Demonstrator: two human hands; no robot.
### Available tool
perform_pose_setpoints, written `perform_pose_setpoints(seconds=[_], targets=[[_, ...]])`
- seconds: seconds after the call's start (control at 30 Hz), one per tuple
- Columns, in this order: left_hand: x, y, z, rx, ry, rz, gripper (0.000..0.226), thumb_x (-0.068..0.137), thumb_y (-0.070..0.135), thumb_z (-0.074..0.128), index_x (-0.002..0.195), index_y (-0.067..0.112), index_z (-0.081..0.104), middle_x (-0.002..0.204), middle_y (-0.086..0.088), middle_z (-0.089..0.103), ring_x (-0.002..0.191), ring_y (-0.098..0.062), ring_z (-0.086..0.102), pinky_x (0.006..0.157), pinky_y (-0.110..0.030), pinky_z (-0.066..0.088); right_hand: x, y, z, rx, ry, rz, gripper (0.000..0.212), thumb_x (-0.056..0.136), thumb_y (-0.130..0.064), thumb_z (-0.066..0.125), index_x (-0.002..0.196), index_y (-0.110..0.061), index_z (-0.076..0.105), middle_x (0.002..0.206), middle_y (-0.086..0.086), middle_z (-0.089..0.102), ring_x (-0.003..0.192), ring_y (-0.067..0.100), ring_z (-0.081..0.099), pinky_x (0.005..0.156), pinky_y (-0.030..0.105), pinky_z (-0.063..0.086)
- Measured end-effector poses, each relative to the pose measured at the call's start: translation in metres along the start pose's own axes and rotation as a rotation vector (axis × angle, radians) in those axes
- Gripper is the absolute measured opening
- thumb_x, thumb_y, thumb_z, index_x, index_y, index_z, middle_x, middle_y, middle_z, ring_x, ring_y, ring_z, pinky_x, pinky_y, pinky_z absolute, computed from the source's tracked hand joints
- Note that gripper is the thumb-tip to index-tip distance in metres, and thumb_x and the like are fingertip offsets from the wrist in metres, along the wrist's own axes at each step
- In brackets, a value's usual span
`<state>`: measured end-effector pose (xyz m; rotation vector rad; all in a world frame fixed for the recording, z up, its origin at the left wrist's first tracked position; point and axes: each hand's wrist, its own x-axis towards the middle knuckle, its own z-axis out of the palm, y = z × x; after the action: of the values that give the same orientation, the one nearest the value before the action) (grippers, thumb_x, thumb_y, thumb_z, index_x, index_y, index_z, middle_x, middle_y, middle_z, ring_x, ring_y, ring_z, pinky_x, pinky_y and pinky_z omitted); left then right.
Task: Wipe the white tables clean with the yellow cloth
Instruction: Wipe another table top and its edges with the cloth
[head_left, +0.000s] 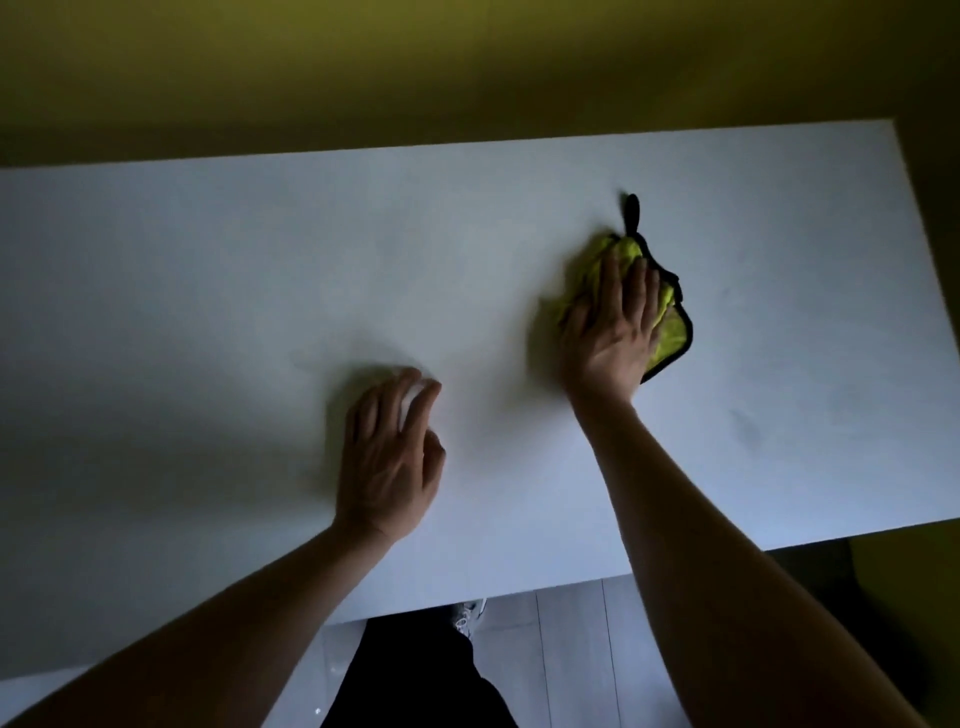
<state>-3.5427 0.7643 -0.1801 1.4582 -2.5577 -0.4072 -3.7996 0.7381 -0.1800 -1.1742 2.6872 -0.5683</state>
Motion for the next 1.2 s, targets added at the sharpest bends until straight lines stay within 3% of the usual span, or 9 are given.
perform_pose_setpoints(seconds=[0.1,0.3,0.53,0.67,0.73,0.9,1.0,1.07,1.2], targets=[[0.039,-0.015,-0.007,0.003,0.049,-0.034,0.055,0.094,0.016,0.044,0.148,0.007,0.05,0.155,-0.014,0.047,0.142,-0.036,0.046,0.118,-0.047,0.033,-0.01,-0.033,0.015,0.044,-0.061,-0.171,0.063,0.093,-0.039,0.043,0.151,-0.015,0.042,0.159,0.018,0.031,0.15,0.036,0.023,0.12,0.05,0.02],[0.119,-0.02,-0.006,0.022,0.037,-0.092,0.065,0.097,0.023,0.038,0.159,0.005,0.034,0.168,-0.016,0.03,0.155,-0.033,0.028,0.127,-0.049,0.021,0.001,-0.08,0.04,0.04,-0.208,-0.491,0.061,0.097,-0.042,0.044,0.155,-0.025,0.035,0.164,0.006,0.025,0.154,0.023,0.014,0.123,0.049,0.013],[0.128,-0.015,0.014,0.125,0.044,-0.101,0.066,0.101,0.029,0.035,0.164,0.012,0.025,0.172,-0.01,0.019,0.158,-0.035,0.019,0.129,-0.052,0.013,0.089,-0.011,0.014,-0.026,-0.055,-0.127,0.059,0.099,-0.039,0.04,0.156,-0.025,0.032,0.164,0.009,0.023,0.153,0.028,0.015,0.123,0.046,0.013],[0.13,-0.015,0.015,0.127,0.06,-0.103,0.066,0.101,0.028,0.036,0.164,0.012,0.025,0.172,-0.01,0.019,0.158,-0.035,0.018,0.129,-0.053,0.013,0.103,-0.02,0.022,-0.061,-0.022,0.028,0.061,0.1,-0.04,0.039,0.158,-0.027,0.026,0.166,0.006,0.018,0.154,0.025,0.01,0.124,0.047,0.01],[0.129,-0.015,0.014,0.127,0.069,-0.102,0.066,0.1,0.027,0.038,0.163,0.011,0.026,0.172,-0.01,0.02,0.158,-0.036,0.019,0.129,-0.053,0.013,0.099,-0.041,0.031,-0.047,-0.05,0.0,0.063,0.099,-0.039,0.042,0.158,-0.026,0.026,0.166,0.008,0.017,0.154,0.027,0.009,0.123,0.048,0.012],[0.129,-0.014,0.012,0.114,0.081,-0.098,0.065,0.1,0.024,0.04,0.162,0.01,0.03,0.171,-0.011,0.024,0.158,-0.035,0.022,0.129,-0.052,0.015,0.095,-0.115,0.055,0.017,-0.247,-0.473,0.06,0.097,-0.039,0.048,0.155,-0.028,0.034,0.165,0.007,0.023,0.154,0.025,0.013,0.123,0.047,0.011],[0.129,-0.014,0.011,0.109,0.088,-0.092,0.064,0.1,0.022,0.041,0.161,0.008,0.031,0.17,-0.013,0.026,0.157,-0.037,0.023,0.128,-0.053,0.017,0.101,-0.123,0.061,-0.001,-0.275,-0.576,0.058,0.099,-0.04,0.044,0.155,-0.029,0.035,0.164,0.005,0.024,0.154,0.022,0.015,0.124,0.045,0.01],[0.129,-0.014,0.011,0.1,0.092,-0.094,0.063,0.1,0.022,0.041,0.161,0.008,0.032,0.17,-0.012,0.026,0.157,-0.037,0.023,0.128,-0.054,0.017,0.112,-0.11,0.058,0.0,-0.249,-0.524,0.058,0.099,-0.04,0.045,0.155,-0.028,0.034,0.164,0.006,0.024,0.154,0.024,0.016,0.124,0.045,0.011],[0.13,-0.013,0.011,0.095,0.08,-0.094,0.064,0.1,0.023,0.04,0.162,0.008,0.03,0.17,-0.012,0.025,0.157,-0.037,0.021,0.127,-0.055,0.017,0.159,-0.056,0.034,-0.037,-0.132,-0.153,0.063,0.097,-0.037,0.047,0.156,-0.026,0.031,0.165,0.006,0.021,0.154,0.026,0.013,0.123,0.043,0.012]])
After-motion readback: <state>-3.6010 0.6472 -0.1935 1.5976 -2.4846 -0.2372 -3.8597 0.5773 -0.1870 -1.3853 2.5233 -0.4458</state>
